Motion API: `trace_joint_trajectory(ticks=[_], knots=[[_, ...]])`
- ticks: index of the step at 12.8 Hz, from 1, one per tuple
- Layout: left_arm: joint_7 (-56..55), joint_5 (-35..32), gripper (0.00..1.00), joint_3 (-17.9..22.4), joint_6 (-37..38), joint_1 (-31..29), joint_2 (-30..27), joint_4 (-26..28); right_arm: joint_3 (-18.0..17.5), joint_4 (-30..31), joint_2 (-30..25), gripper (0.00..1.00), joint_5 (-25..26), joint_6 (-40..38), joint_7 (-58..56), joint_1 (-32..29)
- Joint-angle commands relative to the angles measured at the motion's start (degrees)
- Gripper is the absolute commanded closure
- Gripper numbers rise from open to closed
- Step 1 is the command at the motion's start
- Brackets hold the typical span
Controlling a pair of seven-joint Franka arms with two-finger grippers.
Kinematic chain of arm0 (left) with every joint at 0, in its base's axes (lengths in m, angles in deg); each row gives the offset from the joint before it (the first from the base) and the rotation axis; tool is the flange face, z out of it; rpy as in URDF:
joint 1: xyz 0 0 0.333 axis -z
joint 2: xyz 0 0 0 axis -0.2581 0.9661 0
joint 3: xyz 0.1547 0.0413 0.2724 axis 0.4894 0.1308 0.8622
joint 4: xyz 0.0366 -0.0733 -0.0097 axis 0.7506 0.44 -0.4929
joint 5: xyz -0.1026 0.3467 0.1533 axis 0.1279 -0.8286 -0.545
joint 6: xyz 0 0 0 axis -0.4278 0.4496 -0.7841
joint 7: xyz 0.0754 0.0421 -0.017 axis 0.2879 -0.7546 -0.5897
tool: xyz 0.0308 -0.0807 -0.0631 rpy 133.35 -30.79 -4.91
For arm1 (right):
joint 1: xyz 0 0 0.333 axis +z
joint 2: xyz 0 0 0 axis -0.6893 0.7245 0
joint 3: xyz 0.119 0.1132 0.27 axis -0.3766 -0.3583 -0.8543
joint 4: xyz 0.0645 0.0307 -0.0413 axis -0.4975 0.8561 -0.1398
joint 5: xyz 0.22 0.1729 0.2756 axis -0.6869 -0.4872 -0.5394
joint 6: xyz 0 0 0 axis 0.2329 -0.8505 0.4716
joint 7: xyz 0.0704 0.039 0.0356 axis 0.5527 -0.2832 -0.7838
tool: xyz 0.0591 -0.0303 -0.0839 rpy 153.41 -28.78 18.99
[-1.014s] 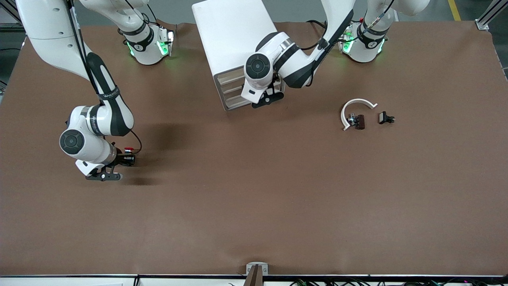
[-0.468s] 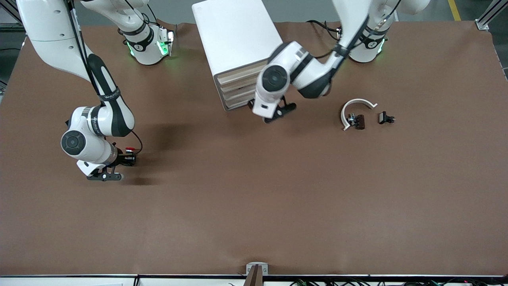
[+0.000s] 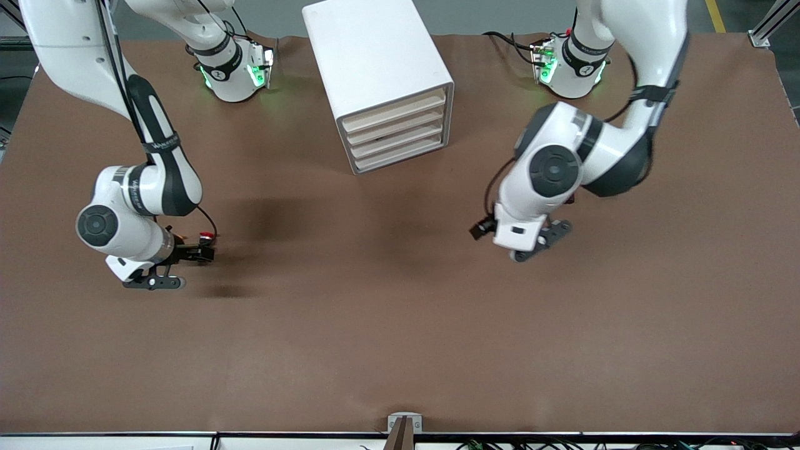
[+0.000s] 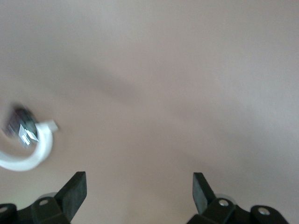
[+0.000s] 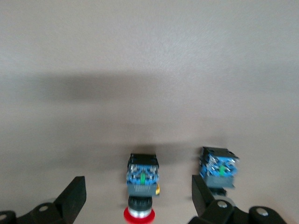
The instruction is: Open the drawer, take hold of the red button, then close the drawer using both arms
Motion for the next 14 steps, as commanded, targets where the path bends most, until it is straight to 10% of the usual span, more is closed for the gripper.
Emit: trace_joint_trajectory(ticks=[1, 7, 14], knots=[[12.1, -2.5, 0.0, -0.8, 3.2, -6.3, -4.2, 0.1, -1.0, 0.8, -7.8, 0.0, 0.6, -6.4, 0.5, -0.7], [30.9, -2.5, 0.0, -0.7, 6.8, -19.8, -9.7, -1.8, -1.0, -4.8, -21.0, 0.0, 0.3, -26.1, 0.3, -0.7], [41.3, -1.6, 0.0, -1.1, 21.1, -23.9, -14.0, -8.9, -0.8, -23.5, -22.5, 0.0, 0.2, -46.9, -0.6, -1.0]])
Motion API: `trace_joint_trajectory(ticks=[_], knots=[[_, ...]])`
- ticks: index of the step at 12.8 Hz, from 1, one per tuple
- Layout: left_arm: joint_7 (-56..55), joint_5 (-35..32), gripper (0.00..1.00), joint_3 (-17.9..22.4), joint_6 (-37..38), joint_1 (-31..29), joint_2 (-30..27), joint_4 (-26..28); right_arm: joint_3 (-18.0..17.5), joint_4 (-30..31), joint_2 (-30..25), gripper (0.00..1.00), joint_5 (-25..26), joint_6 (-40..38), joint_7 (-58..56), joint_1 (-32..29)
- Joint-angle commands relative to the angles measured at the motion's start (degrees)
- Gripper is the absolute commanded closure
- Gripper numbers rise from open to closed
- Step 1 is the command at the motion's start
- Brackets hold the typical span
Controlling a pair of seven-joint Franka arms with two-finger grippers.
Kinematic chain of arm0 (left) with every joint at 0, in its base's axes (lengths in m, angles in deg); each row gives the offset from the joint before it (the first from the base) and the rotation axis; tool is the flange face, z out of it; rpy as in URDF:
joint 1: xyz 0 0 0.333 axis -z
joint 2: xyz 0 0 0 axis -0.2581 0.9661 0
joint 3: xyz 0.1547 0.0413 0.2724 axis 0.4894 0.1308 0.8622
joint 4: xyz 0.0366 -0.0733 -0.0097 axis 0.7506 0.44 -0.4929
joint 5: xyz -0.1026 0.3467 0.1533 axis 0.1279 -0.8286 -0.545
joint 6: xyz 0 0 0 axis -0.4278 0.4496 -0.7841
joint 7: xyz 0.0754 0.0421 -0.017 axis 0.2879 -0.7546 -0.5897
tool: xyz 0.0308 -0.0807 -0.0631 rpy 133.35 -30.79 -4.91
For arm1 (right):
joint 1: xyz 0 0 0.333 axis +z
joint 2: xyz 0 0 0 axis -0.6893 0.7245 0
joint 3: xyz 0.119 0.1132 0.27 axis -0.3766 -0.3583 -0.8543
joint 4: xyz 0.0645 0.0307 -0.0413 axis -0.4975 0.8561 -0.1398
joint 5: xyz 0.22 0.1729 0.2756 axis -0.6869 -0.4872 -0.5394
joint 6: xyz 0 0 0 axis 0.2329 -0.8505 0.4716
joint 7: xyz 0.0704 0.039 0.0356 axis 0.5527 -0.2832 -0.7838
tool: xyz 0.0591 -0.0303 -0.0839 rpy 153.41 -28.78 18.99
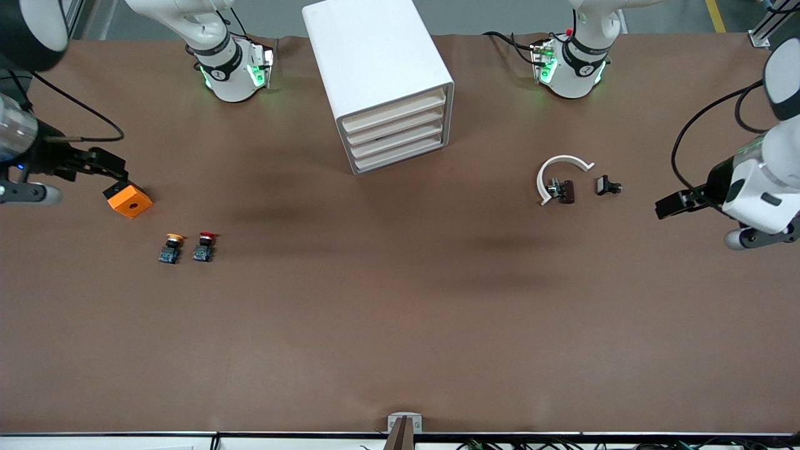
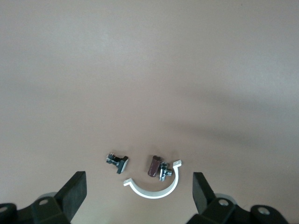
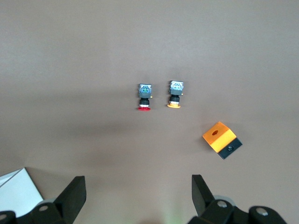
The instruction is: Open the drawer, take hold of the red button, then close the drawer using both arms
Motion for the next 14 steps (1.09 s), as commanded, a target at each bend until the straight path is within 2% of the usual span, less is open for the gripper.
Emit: trace_joint_trajectory(ticks=[1, 2, 4, 6, 9, 14], knots=[[3.5, 0.1, 0.0, -1.1, 2.7, -2.1, -3.5, 0.1, -0.5, -7.2, 1.0, 0.0, 0.3, -5.6, -0.6, -1.0], [6.0, 0.2, 0.0, -1.1, 4.0, -2.1, -4.6, 0.2, -0.4, -9.3, 1.3, 0.0, 0.2, -7.5, -0.3, -1.3], [12.4, 1.1, 0.0, 0.8, 4.7, -1.5, -6.3, 0.9, -0.6, -9.6, 1.2, 0.0, 0.1, -8.9, -0.5, -2.8], [14.1, 1.8, 0.0, 1.6, 4.7, -1.4, -9.1, 3.1, -0.7, -9.8, 1.3, 0.0, 0.0, -8.4, -0.5, -2.8], [14.2, 3.8, 0.0, 8.3, 2.5, 4.2, -16.2, 11.4, -0.8, -9.7, 1.5, 0.0, 0.0, -5.6, -0.6, -2.3], [13.9, 4.4, 0.0, 7.6, 2.6, 4.7, -18.6, 13.9, -1.1, -9.3, 1.5, 0.0, 0.0, -5.5, -0.6, -2.6]])
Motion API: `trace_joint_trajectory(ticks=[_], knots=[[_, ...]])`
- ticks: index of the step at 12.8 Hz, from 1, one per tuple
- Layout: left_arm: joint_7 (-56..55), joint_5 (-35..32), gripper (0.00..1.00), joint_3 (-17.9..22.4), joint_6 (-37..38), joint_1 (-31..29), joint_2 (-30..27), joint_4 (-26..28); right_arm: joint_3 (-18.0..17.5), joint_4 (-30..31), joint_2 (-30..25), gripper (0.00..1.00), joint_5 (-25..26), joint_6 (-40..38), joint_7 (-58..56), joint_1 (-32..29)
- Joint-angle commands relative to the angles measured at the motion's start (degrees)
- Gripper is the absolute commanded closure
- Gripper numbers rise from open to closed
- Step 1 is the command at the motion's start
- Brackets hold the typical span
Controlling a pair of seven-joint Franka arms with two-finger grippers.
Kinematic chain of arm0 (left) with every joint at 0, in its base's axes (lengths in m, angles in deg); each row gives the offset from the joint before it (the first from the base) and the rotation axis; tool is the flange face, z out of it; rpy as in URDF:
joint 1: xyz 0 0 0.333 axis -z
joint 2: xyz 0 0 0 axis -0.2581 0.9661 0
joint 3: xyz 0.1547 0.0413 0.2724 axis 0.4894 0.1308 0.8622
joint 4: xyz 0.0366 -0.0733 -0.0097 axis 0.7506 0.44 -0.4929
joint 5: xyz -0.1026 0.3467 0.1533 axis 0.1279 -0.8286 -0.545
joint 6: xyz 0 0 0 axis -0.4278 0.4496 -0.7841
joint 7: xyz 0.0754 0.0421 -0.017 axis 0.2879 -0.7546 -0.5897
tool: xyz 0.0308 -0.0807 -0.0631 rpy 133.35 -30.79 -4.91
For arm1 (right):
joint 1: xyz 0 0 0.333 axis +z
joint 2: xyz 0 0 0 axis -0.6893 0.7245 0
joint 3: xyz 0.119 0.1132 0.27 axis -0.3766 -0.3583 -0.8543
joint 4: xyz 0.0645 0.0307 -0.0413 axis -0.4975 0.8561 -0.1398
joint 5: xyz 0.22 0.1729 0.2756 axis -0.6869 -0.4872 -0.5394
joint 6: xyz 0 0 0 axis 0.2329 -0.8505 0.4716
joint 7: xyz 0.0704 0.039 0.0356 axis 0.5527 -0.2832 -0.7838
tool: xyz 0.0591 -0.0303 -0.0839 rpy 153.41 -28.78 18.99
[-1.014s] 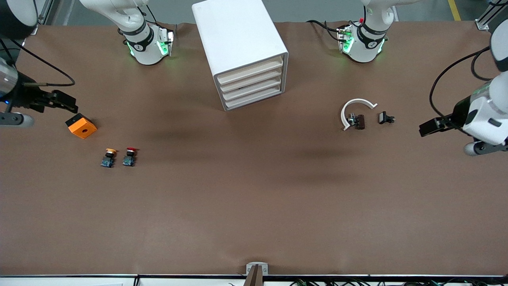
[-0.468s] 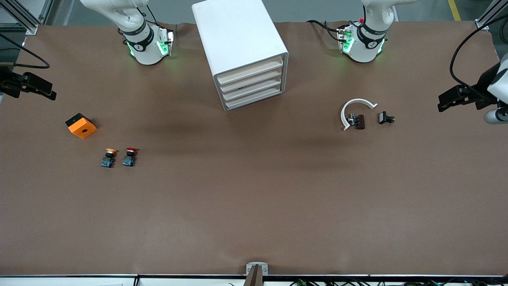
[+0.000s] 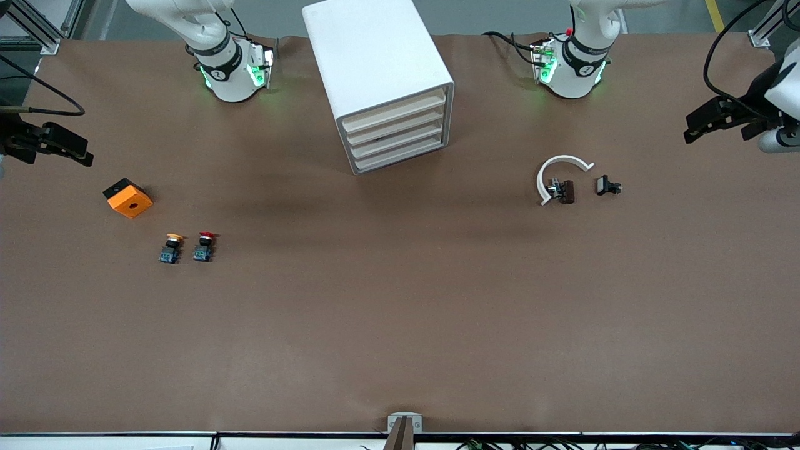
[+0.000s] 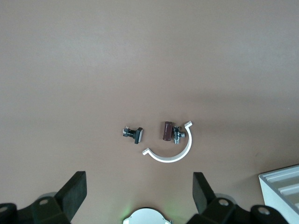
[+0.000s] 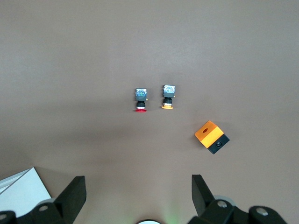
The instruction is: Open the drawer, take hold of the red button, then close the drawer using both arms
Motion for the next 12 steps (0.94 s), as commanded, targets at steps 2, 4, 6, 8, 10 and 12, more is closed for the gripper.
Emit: trace_joint_trajectory(ticks=[2, 4, 6, 8, 10, 12], knots=[[0.8, 0.7, 0.0, -0.3, -1.4, 0.4, -2.1, 2.1, -0.9, -1.2, 0.5, 0.0, 0.0, -0.3, -0.6, -2.1], [0.8, 0.7, 0.0, -0.3, -1.4, 0.4, -2.3, 1.8, -3.4, -1.2, 0.5, 0.0, -1.2, -0.2, -0.6, -5.1], [0.8, 0.6, 0.0, -0.3, -1.4, 0.4, -2.2, 1.4, -4.9, -1.2, 0.5, 0.0, -1.6, 0.6, -0.6, -6.0], [0.6, 0.7, 0.0, -0.4, -1.4, 0.4, -2.9, 2.0, -4.9, -1.2, 0.5, 0.0, -1.6, 0.7, -0.6, -5.7], [-0.1, 0.7, 0.0, -0.4, -1.4, 0.4, -3.0, 1.6, -4.9, -1.2, 0.5, 0.0, -1.5, 0.7, -0.6, -5.7], [0.0, 0.6, 0.0, -0.3, -1.3, 0.3, -2.3, 0.5, -4.9, -0.5, 0.3, 0.0, -1.7, 1.5, -0.7, -6.1]])
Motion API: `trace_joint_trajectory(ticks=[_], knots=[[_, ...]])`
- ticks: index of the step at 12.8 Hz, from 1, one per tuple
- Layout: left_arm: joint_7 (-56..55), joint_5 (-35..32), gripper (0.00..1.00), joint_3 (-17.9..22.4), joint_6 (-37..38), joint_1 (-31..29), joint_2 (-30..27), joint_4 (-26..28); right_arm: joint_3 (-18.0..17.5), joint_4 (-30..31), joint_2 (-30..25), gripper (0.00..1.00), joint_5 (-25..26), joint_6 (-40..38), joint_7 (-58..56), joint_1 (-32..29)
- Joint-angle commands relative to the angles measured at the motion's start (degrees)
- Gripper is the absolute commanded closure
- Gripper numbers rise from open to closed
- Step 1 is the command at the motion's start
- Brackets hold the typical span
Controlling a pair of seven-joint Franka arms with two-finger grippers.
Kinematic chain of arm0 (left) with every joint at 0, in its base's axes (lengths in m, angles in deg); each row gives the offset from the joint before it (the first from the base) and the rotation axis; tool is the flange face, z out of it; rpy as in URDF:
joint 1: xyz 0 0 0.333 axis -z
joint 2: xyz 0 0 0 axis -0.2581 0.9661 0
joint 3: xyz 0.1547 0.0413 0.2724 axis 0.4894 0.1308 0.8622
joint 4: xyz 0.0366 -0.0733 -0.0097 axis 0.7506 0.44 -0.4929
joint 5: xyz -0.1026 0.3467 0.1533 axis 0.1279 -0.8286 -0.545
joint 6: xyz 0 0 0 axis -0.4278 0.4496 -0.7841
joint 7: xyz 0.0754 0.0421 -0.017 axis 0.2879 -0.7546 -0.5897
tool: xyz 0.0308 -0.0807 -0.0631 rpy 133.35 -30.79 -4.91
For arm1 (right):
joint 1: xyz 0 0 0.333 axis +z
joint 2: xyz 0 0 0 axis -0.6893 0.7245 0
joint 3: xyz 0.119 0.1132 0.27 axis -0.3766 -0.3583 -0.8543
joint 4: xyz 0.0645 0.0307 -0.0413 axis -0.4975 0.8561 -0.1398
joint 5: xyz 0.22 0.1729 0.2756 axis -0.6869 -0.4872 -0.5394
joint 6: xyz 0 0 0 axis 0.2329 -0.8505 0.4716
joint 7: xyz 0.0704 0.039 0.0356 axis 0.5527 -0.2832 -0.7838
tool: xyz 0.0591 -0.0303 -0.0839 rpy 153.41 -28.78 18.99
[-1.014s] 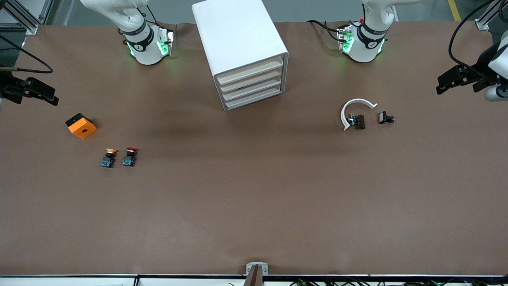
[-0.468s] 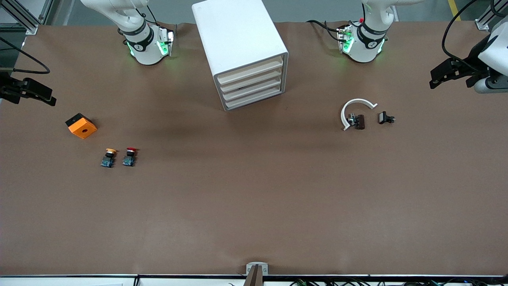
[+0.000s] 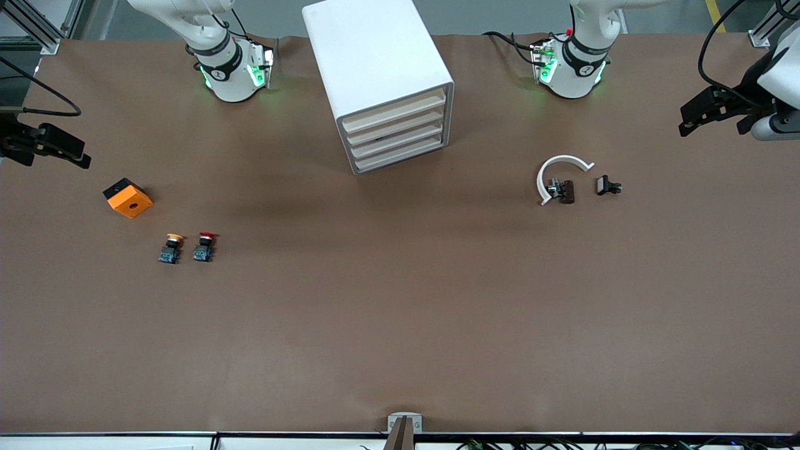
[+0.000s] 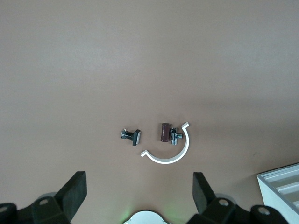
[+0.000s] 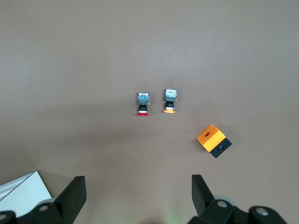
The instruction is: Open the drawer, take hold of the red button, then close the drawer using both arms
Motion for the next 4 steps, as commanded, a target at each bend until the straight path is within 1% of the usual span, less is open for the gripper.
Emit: trace_joint_trajectory(ticks=[1, 3, 4], knots=[[0.0, 0.5, 0.0, 0.0, -0.4, -0.2, -0.6, -0.1, -1.0, 1.5, -0.6, 0.0, -0.9, 1.3, -1.7, -1.7], [-2.2, 0.5, 0.0, 0.0, -0.2, 0.0, -0.6, -0.2, -0.8, 7.0, -4.2, 0.0, -1.0, 5.6, -5.5, -1.9], [-3.2, 0.5, 0.0, -0.1, -0.2, 0.0, -0.5, -0.2, -0.8, 6.8, -4.2, 0.0, -0.9, 5.9, -5.6, -1.7]])
